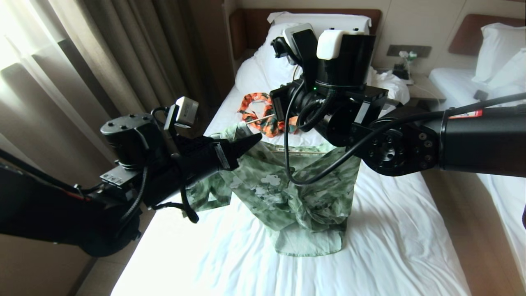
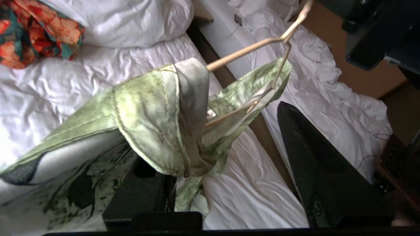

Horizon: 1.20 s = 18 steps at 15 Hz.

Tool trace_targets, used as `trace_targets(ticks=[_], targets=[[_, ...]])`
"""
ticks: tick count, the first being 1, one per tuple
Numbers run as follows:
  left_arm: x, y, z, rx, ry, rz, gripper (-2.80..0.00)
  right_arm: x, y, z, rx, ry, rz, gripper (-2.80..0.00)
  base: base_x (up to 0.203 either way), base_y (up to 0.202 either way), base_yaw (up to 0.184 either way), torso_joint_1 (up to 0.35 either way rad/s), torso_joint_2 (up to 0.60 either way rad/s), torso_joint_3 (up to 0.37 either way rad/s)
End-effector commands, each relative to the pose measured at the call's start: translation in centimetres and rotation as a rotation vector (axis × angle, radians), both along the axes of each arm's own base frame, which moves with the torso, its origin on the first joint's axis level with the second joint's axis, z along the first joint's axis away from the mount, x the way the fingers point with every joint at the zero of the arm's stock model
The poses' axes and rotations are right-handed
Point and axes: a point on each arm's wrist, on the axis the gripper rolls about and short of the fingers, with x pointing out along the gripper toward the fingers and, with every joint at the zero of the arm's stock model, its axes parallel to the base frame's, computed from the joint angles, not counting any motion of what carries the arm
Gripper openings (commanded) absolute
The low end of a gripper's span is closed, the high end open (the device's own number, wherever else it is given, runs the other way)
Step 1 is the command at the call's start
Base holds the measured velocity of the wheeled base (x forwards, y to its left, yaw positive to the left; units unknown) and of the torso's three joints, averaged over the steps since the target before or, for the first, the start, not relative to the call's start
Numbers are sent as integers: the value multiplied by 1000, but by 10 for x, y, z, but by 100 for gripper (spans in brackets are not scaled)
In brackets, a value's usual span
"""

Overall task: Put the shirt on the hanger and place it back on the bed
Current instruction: Take the clothes hanger out of the clothes

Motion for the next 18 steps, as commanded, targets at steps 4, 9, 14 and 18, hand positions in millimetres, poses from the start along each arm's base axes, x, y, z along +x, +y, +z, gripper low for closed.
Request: trace_targets(ticks=[4,9,14,18], targets=[[7,4,-2,-19,-36,20,-280,-4,3,-1,-2,2,8,-280,0,0,0,0,0,0],[14,16,2,-22,-53,65,-280,-3,-2,3,4,-5,-2,-280,0,0,0,0,0,0],[33,55,22,-41,-115,193,-280,20,-30,5,4,-11,-87,-280,0,0,0,0,0,0],[45,91,37,-43,-141,290,-280,28,-41,5,3,-12,-118,-280,0,0,0,0,0,0]])
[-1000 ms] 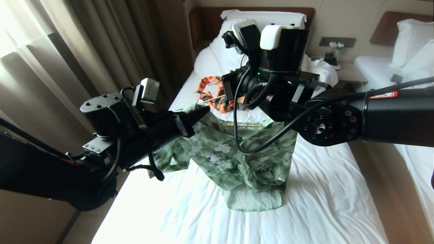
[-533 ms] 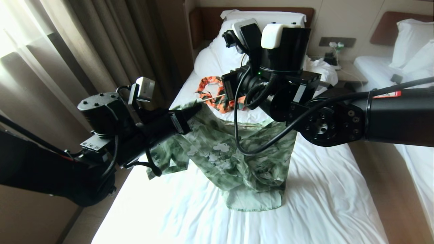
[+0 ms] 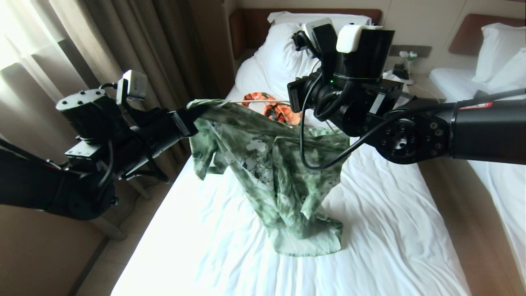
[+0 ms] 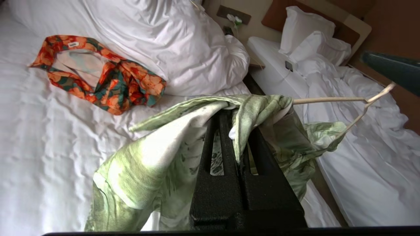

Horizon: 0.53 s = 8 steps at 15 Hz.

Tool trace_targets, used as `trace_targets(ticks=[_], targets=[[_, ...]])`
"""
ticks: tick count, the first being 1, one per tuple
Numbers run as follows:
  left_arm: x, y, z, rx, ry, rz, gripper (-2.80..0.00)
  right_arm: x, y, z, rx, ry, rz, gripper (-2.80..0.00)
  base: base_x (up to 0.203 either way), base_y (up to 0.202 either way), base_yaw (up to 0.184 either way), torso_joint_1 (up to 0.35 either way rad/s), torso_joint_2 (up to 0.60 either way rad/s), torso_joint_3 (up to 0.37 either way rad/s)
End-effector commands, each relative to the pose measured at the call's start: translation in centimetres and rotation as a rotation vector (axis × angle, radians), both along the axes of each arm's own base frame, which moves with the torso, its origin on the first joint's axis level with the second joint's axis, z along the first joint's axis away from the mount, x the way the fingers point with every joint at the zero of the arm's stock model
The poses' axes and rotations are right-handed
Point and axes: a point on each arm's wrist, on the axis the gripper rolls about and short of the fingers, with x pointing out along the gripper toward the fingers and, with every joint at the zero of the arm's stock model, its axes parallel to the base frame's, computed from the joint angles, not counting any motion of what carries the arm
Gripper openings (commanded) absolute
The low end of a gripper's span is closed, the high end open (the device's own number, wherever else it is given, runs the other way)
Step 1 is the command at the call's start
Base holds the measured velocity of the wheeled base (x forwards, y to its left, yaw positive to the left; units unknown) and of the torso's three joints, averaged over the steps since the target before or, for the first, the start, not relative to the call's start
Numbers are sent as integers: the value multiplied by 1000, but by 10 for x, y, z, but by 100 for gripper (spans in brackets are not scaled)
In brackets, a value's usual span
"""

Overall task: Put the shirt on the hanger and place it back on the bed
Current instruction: Take the clothes hanger out of the clothes

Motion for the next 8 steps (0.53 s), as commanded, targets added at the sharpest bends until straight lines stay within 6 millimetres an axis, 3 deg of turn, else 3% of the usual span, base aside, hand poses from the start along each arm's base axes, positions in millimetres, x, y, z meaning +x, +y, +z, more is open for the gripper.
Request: trace_targets(ticks=[1,8], targets=[[2,13,5,-2,-18,22,-280,3,-5,0,-3,0,-22,-280,0,0,0,0,0,0],[4,15,10,-15,19,22,-280,-1,-2,-9,-25,29,-10,-280,0,0,0,0,0,0]])
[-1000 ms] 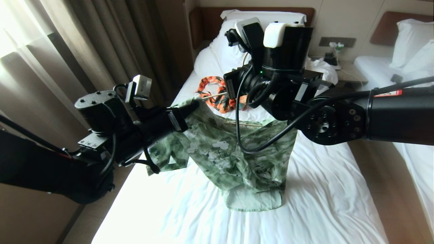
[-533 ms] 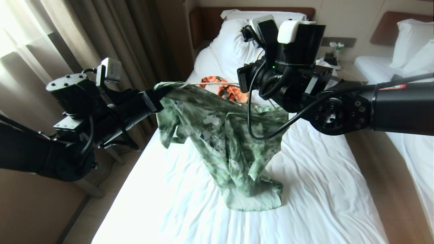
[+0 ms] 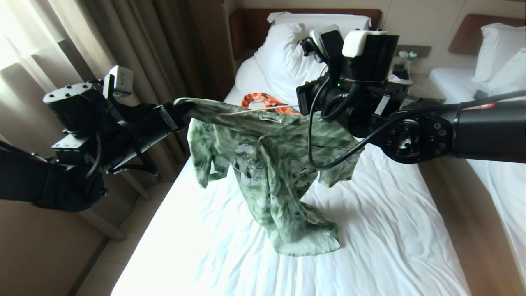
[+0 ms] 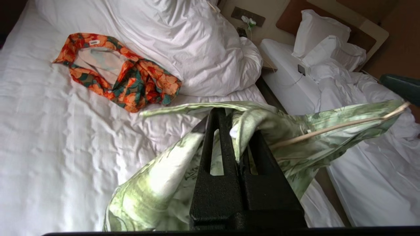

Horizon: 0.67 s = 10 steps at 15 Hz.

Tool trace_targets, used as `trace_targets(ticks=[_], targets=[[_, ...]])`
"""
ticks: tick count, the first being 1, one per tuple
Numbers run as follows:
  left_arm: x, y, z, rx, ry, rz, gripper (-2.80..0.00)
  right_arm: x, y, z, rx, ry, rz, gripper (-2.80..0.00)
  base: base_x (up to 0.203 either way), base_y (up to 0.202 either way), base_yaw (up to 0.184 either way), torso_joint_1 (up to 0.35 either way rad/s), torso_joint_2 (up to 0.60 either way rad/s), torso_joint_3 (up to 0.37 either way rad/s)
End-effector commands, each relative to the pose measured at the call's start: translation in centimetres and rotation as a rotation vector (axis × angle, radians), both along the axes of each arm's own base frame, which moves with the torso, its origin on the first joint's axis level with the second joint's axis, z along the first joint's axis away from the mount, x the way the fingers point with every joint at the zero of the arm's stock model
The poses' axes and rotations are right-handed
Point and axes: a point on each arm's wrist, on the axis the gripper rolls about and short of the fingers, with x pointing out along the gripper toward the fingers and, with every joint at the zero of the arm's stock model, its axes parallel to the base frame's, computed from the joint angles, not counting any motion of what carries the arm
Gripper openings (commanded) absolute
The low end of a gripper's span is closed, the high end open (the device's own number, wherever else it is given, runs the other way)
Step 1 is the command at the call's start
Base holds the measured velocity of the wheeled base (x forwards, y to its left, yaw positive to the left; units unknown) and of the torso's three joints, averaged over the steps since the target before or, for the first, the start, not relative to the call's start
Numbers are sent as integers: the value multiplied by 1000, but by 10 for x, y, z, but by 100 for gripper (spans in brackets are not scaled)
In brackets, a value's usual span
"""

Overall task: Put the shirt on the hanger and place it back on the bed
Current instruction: Take the clothes hanger out of the clothes

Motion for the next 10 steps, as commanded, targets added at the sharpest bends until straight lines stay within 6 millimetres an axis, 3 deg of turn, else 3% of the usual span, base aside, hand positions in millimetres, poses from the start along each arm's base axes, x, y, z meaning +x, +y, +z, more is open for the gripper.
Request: trace_targets(ticks=[1,7,10], targets=[[1,-1,2,-10,-4,-8,-280,-6,4,-1,-1,4,18,-280,0,0,0,0,0,0],[16,-3,-15,-3,45,-3,-280,-8,3,4,8,-7,21,-280,0,0,0,0,0,0],[14,-13,-18,3,67,-33,-280,-9,4,5,10,-10,25,-280,0,0,0,0,0,0]])
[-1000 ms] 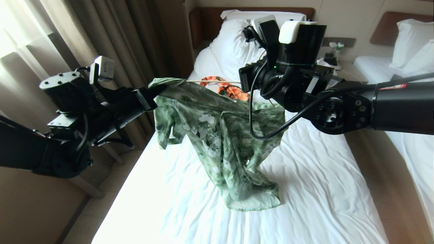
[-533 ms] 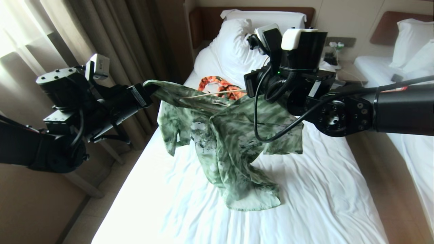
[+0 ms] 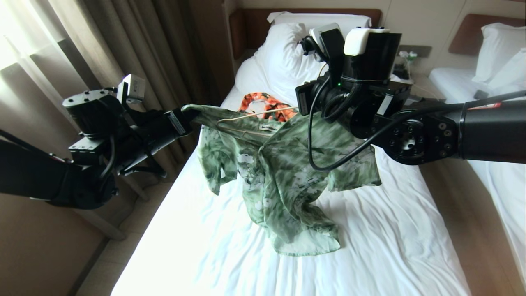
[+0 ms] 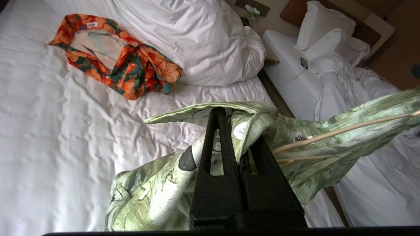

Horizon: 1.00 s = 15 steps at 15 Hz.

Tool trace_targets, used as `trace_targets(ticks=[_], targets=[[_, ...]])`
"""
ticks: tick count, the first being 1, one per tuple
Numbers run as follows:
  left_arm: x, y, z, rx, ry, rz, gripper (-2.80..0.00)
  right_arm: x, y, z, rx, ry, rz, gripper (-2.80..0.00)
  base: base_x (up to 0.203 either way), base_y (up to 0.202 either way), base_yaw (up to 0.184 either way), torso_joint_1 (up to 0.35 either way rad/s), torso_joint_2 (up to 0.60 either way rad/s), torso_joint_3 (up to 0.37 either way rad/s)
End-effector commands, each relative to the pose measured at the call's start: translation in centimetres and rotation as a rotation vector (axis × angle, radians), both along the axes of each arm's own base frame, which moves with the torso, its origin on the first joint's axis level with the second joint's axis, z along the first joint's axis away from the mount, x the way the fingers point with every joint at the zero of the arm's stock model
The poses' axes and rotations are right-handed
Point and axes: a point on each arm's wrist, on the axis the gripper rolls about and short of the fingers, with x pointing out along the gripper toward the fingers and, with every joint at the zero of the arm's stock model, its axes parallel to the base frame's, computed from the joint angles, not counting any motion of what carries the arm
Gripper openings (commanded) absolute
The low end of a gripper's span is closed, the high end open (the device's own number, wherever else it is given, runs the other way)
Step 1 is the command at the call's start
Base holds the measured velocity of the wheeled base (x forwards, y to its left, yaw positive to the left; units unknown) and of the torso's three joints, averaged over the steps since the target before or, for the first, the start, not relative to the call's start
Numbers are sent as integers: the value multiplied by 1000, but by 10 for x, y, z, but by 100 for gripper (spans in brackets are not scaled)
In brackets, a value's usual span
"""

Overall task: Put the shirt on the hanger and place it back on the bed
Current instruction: Take the clothes hanger out of the clothes

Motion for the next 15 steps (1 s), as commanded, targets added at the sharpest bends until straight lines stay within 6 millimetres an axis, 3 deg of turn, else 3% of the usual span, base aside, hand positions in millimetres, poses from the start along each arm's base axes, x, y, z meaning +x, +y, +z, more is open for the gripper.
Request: trace_targets(ticks=[1,4,7,11,15], targets=[[-1,-8,-5,8,53,-26,-280,-1,1,1,2,-4,0,-280,0,0,0,0,0,0],[-12,-24,-9,49,162,-82,-280,1,2,0,2,-4,-1,-280,0,0,0,0,0,0],[-8,-34,-25,99,193,-107,-280,3,4,2,10,-15,-2,-280,0,0,0,0,0,0],[-3,-40,-47,149,228,-127,-280,15,6,-3,10,-16,-16,-280,0,0,0,0,0,0],[-3,-42,-51,158,237,-141,-280,27,7,-10,10,-16,-45,-280,0,0,0,0,0,0]])
